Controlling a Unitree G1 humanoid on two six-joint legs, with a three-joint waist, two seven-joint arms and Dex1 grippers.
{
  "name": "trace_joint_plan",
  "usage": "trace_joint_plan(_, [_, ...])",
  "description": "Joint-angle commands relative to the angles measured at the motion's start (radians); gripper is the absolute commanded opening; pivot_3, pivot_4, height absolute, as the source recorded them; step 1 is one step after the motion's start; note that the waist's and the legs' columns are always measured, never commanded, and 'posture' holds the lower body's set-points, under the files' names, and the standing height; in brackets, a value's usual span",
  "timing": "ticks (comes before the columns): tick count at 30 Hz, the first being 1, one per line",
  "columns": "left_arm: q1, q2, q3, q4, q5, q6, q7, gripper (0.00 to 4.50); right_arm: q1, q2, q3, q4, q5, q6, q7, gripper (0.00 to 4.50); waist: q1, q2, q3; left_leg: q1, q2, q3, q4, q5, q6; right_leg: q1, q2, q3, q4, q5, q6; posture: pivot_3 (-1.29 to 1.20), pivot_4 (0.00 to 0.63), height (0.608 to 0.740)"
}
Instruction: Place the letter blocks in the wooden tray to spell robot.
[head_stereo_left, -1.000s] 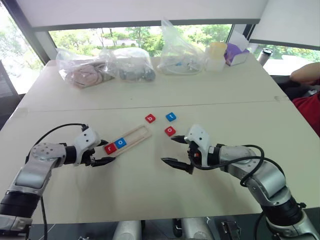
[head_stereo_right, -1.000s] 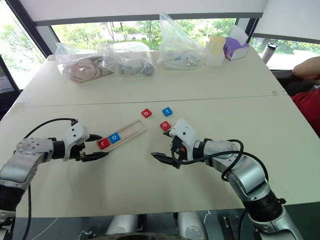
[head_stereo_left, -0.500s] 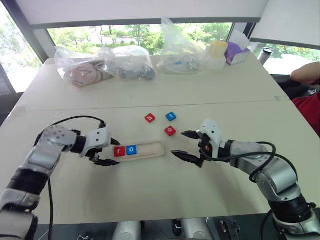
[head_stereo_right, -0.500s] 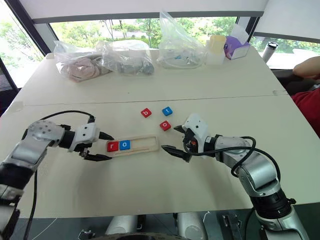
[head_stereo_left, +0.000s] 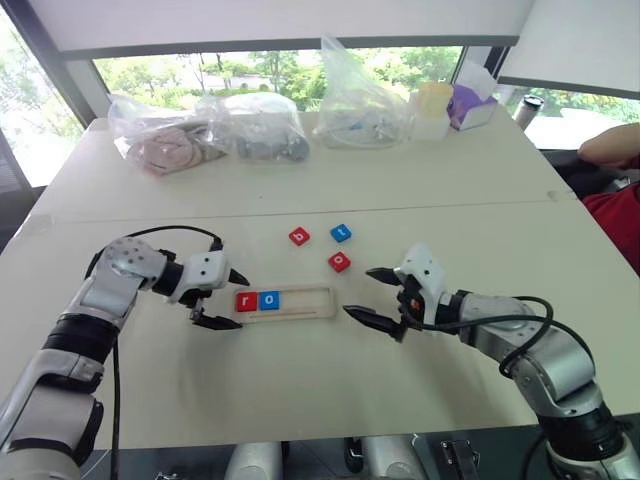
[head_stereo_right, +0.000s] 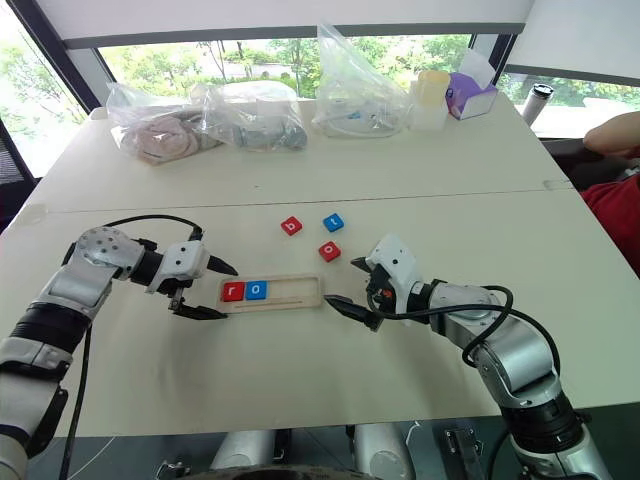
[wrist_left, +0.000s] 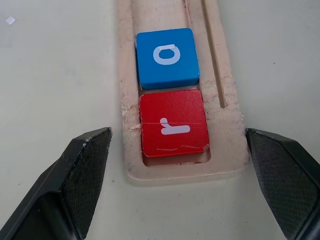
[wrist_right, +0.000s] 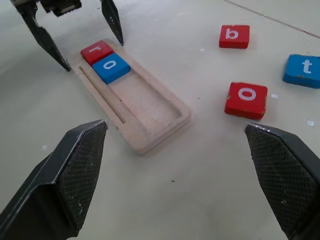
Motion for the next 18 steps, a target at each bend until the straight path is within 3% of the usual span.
trace_joint_plan(1, [0.023, 0.053, 0.024, -0.002, 0.017, -0.003, 0.002, 4.46, -0.100, 0.063, -0.047, 0.011, 0.042, 0.008, -0.037, 4.50, -0.003, 0.000, 0.000, 0.000, 0.000, 0.000, 0.000, 0.000, 0.000, 0.000, 0.000, 0.000, 0.000, 0.000, 0.000, 0.00, 0.150, 0.740])
trace_joint_plan(5, [0.030, 0.127, 0.065, 0.003, 0.014, 0.020, 0.012, 4.46, -0.291, 0.146, 0.084, 0.164, -0.064, 0.016, -0.083, 4.50, -0.023, -0.001, 0.001, 0.000, 0.002, 0.000, 0.000, 0.000, 0.000, -0.001, 0.002, 0.000, 0.001, 0.001, -0.002, 0.00, 0.150, 0.740])
trace_joint_plan(10, [0.113, 0.232, 0.209, -0.193, -0.155, 0.364, 0.017, 4.46, -0.501, 0.326, 0.211, 0.546, -0.229, -0.066, -0.156, 4.50, -0.037, -0.004, 0.002, -0.003, 0.009, 0.001, -0.002, 0.000, 0.000, -0.007, 0.010, 0.001, 0.002, 0.003, -0.003, 0.00, 0.150, 0.740])
trace_joint_plan(14, [0.230, 0.199, 0.471, -0.404, -0.363, 0.663, 0.186, 4.46, -0.621, 0.434, 0.200, 0.857, -0.307, -0.192, -0.198, 4.50, -0.028, -0.006, 0.004, -0.004, 0.013, 0.000, -0.004, -0.001, 0.002, -0.008, 0.012, 0.000, 0.002, 0.005, -0.007, 0.00, 0.150, 0.740])
trace_joint_plan(18, [0.353, 0.165, 0.605, -0.576, -0.462, 0.810, 0.296, 4.46, -0.690, 0.480, 0.172, 1.012, -0.340, -0.253, -0.204, 4.50, -0.028, -0.006, 0.004, -0.004, 0.014, 0.002, -0.004, -0.001, 0.002, -0.009, 0.011, 0.001, 0.001, 0.005, -0.007, 0.00, 0.150, 0.740])
